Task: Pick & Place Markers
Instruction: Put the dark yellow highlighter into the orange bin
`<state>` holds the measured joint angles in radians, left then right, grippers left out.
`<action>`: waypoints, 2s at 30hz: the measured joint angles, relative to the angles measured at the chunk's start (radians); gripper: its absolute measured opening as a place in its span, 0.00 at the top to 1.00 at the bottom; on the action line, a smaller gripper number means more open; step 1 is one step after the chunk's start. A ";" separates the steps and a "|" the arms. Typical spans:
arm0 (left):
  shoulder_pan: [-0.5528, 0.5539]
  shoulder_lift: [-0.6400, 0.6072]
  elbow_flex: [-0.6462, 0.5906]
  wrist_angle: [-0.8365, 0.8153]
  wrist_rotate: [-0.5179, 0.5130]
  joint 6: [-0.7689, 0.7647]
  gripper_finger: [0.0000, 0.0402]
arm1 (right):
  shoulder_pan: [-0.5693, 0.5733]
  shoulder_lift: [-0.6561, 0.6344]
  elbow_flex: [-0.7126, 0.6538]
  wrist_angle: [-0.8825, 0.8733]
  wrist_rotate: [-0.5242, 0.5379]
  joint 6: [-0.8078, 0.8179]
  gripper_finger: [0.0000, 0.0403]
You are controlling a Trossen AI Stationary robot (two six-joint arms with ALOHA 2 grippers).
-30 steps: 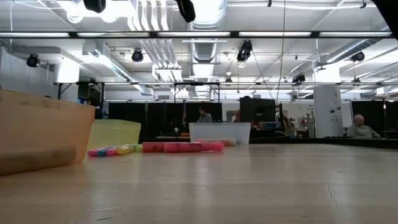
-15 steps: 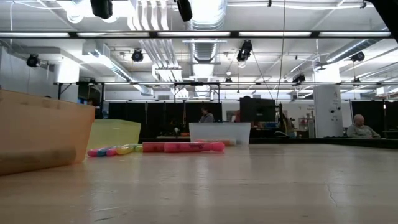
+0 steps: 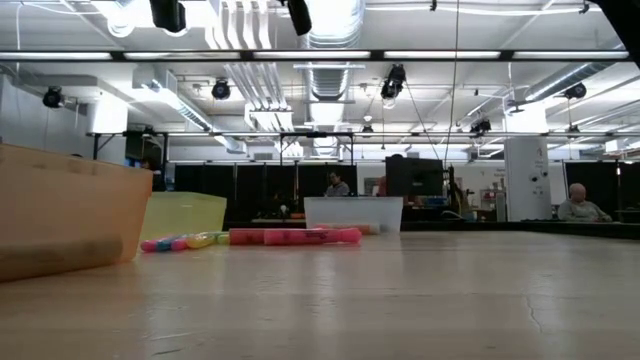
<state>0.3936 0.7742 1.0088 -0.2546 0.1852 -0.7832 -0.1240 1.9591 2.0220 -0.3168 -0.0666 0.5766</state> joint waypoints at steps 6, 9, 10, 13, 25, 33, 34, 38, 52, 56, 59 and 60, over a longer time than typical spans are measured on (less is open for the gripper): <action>0.000 -0.011 0.000 -0.008 0.008 -0.024 0.86 | 0.000 0.000 0.000 0.002 0.004 0.001 0.74; -0.001 -0.022 0.000 -0.033 0.027 -0.037 0.84 | 0.003 0.000 0.001 -0.024 -0.013 -0.004 0.67; -0.001 -0.027 0.000 -0.048 0.036 -0.047 0.84 | 0.004 0.000 0.001 -0.037 -0.034 -0.006 0.64; -0.001 -0.047 0.000 -0.096 0.058 -0.087 0.84 | 0.007 0.000 0.001 -0.081 -0.119 -0.030 0.57; -0.029 -0.090 0.000 -0.474 0.280 -0.226 0.84 | 0.031 -0.001 -0.004 -0.449 -0.171 -0.226 0.48; -0.139 -0.065 0.000 -0.758 0.243 -0.274 0.84 | 0.031 -0.001 -0.029 -0.551 -0.070 -0.268 0.48; -0.160 -0.057 0.000 -0.757 0.241 -0.288 0.84 | 0.031 -0.001 -0.032 -0.555 -0.059 -0.271 0.48; -0.264 -0.010 0.000 -0.757 0.229 -0.346 0.84 | 0.031 -0.001 -0.042 -0.573 -0.032 -0.292 0.48; -0.700 0.250 -0.091 -0.605 0.087 -0.606 0.83 | -0.001 -0.001 -0.044 -0.650 0.023 -0.353 0.48; -0.728 0.314 -0.121 -0.536 0.065 -0.631 0.83 | -0.019 -0.001 -0.044 -0.653 0.026 -0.353 0.48; -0.737 0.357 -0.152 -0.521 0.081 -0.631 0.83 | -0.026 -0.001 -0.044 -0.654 0.026 -0.357 0.48; -0.738 0.371 -0.162 -0.519 0.102 -0.624 0.83 | -0.028 -0.001 -0.044 -0.656 0.026 -0.361 0.48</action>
<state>-0.3447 1.1450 0.8463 -0.7734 0.2870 -1.4075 -0.1520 1.9579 1.9778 -0.9731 -0.0410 0.2155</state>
